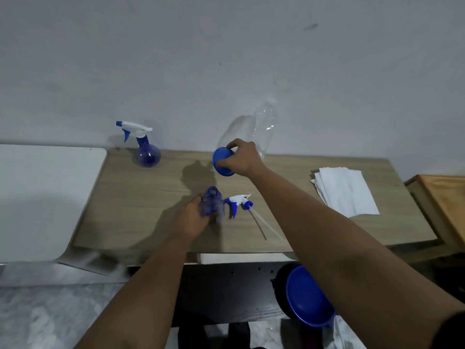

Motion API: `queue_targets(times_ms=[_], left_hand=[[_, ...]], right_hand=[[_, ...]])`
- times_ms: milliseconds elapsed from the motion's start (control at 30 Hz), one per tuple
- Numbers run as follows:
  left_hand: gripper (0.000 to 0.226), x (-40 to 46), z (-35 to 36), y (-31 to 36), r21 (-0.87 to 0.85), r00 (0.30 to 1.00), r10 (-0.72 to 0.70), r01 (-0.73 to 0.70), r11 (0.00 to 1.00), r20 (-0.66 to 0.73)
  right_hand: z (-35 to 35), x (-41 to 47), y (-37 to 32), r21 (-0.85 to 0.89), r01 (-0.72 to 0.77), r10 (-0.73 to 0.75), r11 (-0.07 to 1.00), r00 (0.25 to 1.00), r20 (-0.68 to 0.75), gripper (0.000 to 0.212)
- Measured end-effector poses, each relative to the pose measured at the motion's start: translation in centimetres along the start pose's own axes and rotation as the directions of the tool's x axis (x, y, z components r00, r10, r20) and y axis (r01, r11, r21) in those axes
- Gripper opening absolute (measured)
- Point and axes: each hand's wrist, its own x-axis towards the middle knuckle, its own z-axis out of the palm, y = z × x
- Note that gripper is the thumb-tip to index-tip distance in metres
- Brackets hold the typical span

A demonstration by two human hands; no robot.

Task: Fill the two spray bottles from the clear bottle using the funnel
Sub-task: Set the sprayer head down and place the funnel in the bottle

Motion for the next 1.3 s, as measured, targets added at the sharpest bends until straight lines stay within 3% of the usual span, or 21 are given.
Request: queue_targets(times_ms=[233, 433, 667, 833, 1300], left_hand=[[0.053, -1.5, -0.4, 0.6, 0.008, 1.000, -0.003, 0.003, 1.000, 0.013], [0.054, -2.4, -0.1, 0.3, 0.009, 1.000, 0.023, -0.023, 1.000, 0.012], [0.053, -3.0, -0.3, 0.3, -0.004, 0.999, 0.027, -0.027, 1.000, 0.026], [0.044, -3.1, -0.3, 0.2, -0.001, 0.999, 0.048, -0.048, 0.999, 0.020], [0.057, -3.0, 0.0, -0.2, -0.008, 0.999, 0.040, -0.040, 0.999, 0.015]], right_hand=[[0.4, -3.5, -0.1, 0.132, 0.087, -0.100, 0.987, 0.990, 0.098, 0.080], [1.1, -6.0, 0.1, 0.156, 0.171, -0.177, 0.973, 0.984, 0.027, 0.069], [1.3, -8.5, 0.3, 0.299, 0.232, -0.225, 0.926, 0.973, -0.059, 0.068], [2.2, -9.5, 0.9, 0.335, 0.299, -0.266, 0.894, 0.954, -0.141, 0.055], [4.7, -9.7, 2.1, 0.405, 0.385, -0.325, 0.829, 0.922, -0.211, 0.044]])
